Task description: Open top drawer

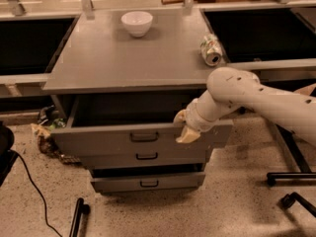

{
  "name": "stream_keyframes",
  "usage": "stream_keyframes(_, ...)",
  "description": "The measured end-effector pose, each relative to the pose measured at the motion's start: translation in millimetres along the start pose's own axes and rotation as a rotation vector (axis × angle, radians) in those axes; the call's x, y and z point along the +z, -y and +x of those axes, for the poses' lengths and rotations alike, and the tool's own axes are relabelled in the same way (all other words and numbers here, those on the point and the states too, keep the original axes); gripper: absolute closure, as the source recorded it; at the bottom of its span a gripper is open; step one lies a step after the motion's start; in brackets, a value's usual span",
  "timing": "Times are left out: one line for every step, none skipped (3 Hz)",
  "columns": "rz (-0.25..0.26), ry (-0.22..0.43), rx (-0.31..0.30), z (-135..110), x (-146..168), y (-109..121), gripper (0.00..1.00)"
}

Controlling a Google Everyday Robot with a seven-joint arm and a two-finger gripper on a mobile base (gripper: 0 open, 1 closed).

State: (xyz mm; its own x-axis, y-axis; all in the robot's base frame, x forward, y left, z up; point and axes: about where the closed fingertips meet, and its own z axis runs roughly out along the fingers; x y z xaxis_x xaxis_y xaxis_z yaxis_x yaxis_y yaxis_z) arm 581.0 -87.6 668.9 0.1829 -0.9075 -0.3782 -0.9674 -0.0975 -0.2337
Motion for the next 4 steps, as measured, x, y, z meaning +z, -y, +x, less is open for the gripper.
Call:
stream_keyframes(0.000, 0.000, 0.001, -2.7, -6.2, 1.3, 0.89)
stream_keyframes(-0.001, 0.000, 0.001, -4.0, -8.7, 0.1, 0.85)
stream_keyframes(-0.001, 0.000, 0.001, -4.0, -8.7, 0.1, 0.61)
stream_keyframes(-0.001, 0.000, 0.001, -4.0, -8.6, 0.1, 0.38)
